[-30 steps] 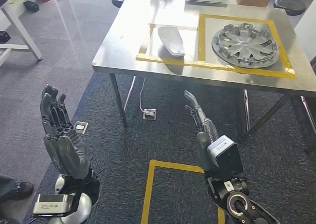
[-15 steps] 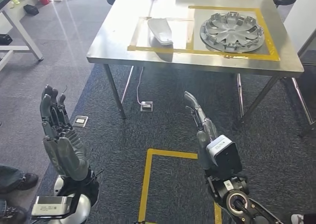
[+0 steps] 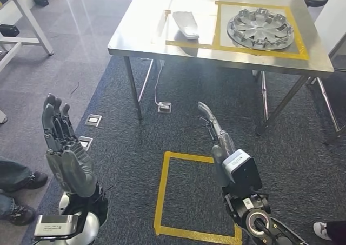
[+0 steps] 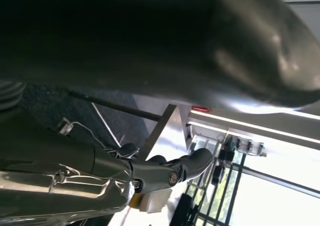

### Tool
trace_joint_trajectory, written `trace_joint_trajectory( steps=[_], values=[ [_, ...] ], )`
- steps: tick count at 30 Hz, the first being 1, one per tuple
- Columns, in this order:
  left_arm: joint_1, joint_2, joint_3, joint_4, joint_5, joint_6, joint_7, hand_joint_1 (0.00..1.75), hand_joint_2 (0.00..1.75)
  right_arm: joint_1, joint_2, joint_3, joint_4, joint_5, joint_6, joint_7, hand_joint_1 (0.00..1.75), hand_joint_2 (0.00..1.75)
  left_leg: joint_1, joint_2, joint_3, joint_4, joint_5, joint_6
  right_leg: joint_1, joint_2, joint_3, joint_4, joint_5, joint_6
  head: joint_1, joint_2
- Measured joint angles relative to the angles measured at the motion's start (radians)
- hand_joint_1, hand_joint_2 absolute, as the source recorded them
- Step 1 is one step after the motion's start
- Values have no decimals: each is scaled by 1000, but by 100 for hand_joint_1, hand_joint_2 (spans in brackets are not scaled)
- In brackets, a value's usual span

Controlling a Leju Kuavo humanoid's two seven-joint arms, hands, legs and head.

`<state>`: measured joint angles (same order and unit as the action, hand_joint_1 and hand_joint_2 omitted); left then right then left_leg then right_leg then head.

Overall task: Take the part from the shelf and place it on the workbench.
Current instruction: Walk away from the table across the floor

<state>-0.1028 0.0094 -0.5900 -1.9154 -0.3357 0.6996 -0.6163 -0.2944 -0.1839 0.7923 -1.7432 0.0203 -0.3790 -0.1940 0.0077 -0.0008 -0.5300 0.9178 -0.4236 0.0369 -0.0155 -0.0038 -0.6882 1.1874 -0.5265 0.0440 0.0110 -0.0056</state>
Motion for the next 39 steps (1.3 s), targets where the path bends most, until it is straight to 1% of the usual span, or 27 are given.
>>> trace_joint_trajectory(
  steps=[1,2,3,4,6,8,10,12,14,15,16,17,18,20,22,23,25,27,29,30,31,32,33,34,36,38,39],
  values=[
    [0,0,0,0,2,0,1,0,0,-1,0,2,2,8,0,2,0,0,0,-5,-11,1,9,-2,-2,0,0,42,-4,3,5,0],
    [0,0,0,0,4,0,2,0,0,-3,0,5,3,14,-1,3,0,0,0,-12,-22,2,18,-5,-4,1,15,48,12,4,10,0],
    [0,0,0,0,5,0,2,0,0,-4,0,7,4,17,-1,5,0,0,1,-20,-31,4,25,-9,-5,4,50,13,40,4,13,0],
    [0,0,0,0,5,0,2,0,0,-6,0,8,4,18,-1,5,0,0,2,-28,-39,6,30,-13,-7,18,98,-55,62,3,17,0],
    [-1,0,0,0,4,0,2,0,0,-11,0,12,5,19,-2,6,0,0,3,-43,-52,10,42,-24,-10,61,195,-195,68,-1,19,0],
    [-3,0,1,0,4,0,2,0,0,-15,0,15,5,20,-2,6,0,0,4,-59,-63,10,57,-38,-7,79,231,-250,54,-6,19,0],
    [-2,0,2,0,4,0,2,0,0,-17,1,19,6,20,-2,7,0,0,3,-69,-73,13,65,-53,-8,55,230,-264,57,-14,16,0],
    [-3,0,4,0,4,0,2,0,0,-19,2,21,6,20,-3,7,0,0,0,-44,-105,70,27,-62,-11,28,226,-274,63,-30,2,0],
    [-3,1,5,0,4,0,2,0,0,-19,2,22,6,20,-4,10,0,0,1,-16,-169,206,-47,-67,-7,4,216,-275,69,-44,-15,0],
    [-3,1,5,0,4,0,2,0,0,-18,2,23,6,20,-5,12,0,0,2,-13,-201,277,-75,-69,-4,-9,212,-275,71,-47,-20,0],
    [-2,2,5,0,4,0,2,0,0,-18,2,23,6,20,-5,13,0,0,2,-11,-220,323,-86,-69,-2,-22,208,-274,73,-49,-24,0],
    [-2,2,5,0,4,0,2,0,0,-18,2,24,6,21,-6,14,0,0,2,-9,-219,332,-78,-68,0,-35,207,-274,74,-51,-28,0],
    [-2,2,5,0,4,0,2,0,0,-18,2,24,6,21,-6,14,0,0,2,-6,-194,296,-53,-65,3,-46,207,-274,74,-51,-32,0],
    [-3,3,5,0,4,0,2,0,0,-20,2,24,6,22,-6,15,0,0,-5,21,-105,150,6,-50,9,-67,209,-274,73,-50,-39,0],
    [-5,3,5,0,1,0,3,0,0,-21,2,24,5,22,-5,16,0,0,-17,54,-45,42,29,-34,15,-85,209,-273,71,-45,-40,0],
    [-5,3,5,0,-1,0,3,0,0,-22,2,24,5,22,-4,17,0,0,-21,59,-37,22,27,-28,18,-94,209,-273,70,-41,-39,0],
    [-4,3,5,0,-5,0,5,0,0,-23,2,24,5,22,-1,17,0,0,-17,42,-38,7,28,-18,19,-108,208,-271,65,-33,-36,0],
    [-3,3,5,0,-8,0,5,0,0,-26,2,24,5,22,0,18,0,0,-9,22,-34,-4,32,-8,16,-74,191,-226,30,-24,-30,0],
    [-2,2,5,0,-10,0,5,0,0,-26,2,23,5,22,1,19,0,0,-6,3,-34,-8,36,-2,10,-20,136,-98,-38,-16,-17,0],
    [-1,2,5,0,-11,0,5,0,0,-24,2,24,6,22,1,19,0,0,-6,-8,-35,-7,37,0,8,-8,103,-23,-68,-12,-12,0],
    [0,2,5,0,-11,0,5,0,0,-22,2,24,7,22,1,20,0,0,-6,-19,-35,-6,38,1,7,-3,78,29,-81,-9,-8,0],
    [2,2,5,0,-11,0,5,0,0,-21,2,24,8,22,1,20,0,0,-6,-32,-36,-4,38,1,6,-1,70,45,-75,-7,-5,0],
    [3,2,5,0,-10,0,5,0,0,-21,2,24,8,22,1,20,0,0,-5,-46,-36,-2,38,1,4,1,81,19,-47,-6,-2,0],
    [4,2,5,0,-10,0,5,0,0,-21,2,24,8,21,1,20,0,0,-5,-59,-36,2,38,0,1,9,107,-43,-6,-6,3,0],
    [4,2,5,0,-8,0,5,0,0,-21,2,24,9,21,0,20,0,0,-7,-83,-41,12,37,-6,-8,53,166,-178,55,-7,11,0],
    [3,1,5,0,-8,0,4,0,0,-21,3,24,9,21,0,20,0,0,-7,-104,-57,22,41,-18,-11,83,193,-237,63,-10,11,0],
    [3,1,5,0,-8,0,3,0,0,-20,3,25,9,21,0,20,0,0,-6,-116,-65,24,46,-26,-9,78,195,-243,62,-12,8,0]
  ],
)
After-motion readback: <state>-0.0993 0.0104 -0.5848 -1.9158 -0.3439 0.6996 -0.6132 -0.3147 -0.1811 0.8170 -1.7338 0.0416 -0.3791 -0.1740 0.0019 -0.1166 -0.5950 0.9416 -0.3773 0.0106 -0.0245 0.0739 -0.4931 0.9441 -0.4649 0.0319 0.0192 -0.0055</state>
